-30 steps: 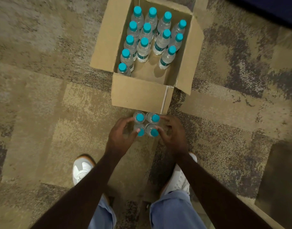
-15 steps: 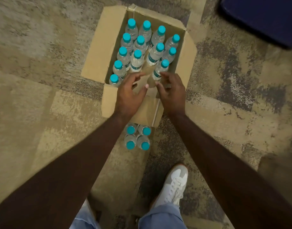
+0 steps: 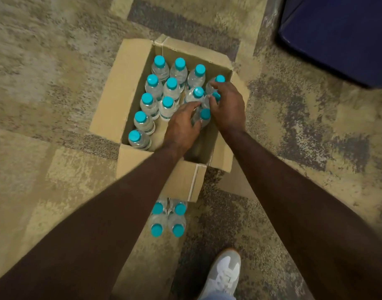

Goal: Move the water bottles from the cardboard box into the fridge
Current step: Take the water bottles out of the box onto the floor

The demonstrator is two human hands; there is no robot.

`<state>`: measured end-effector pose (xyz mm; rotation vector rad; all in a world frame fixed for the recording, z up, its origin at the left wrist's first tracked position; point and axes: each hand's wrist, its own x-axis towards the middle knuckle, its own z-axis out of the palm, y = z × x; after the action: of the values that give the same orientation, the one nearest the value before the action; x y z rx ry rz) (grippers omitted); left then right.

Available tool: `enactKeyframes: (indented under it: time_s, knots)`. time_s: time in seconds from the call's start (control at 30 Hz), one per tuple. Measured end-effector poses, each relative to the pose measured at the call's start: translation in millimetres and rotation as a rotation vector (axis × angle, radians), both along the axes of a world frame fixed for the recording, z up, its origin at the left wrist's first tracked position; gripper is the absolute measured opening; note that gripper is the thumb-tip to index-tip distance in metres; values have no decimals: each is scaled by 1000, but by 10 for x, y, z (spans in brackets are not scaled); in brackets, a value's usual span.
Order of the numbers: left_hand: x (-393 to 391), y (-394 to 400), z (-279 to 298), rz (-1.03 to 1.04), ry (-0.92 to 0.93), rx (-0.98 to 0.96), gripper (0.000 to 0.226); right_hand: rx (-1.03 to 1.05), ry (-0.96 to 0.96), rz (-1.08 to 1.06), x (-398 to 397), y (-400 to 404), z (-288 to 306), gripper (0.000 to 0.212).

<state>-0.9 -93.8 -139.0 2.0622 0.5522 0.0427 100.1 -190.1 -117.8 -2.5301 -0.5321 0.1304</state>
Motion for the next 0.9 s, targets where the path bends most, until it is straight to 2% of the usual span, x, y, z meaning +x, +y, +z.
enactKeyframes:
  time_s: [0.23, 0.37, 0.5, 0.7, 0.9]
  knots:
    - [171, -32, -116, -53, 98, 57, 57, -227, -44, 237, 304, -48, 10, 39]
    - [212, -83, -156, -129, 146, 127, 62, -436, -33, 346, 417, -32, -20, 47]
    - [256, -109, -167, -105, 185, 163, 57, -600, -69, 444, 427, -34, -71, 54]
    - [150, -140, -114, -41, 148, 173, 45, -591, -127, 423, 368, -19, -94, 50]
    - [-67, -29, -55, -55, 104, 193, 46, -524, -199, 421, 260, -170, 17, 37]
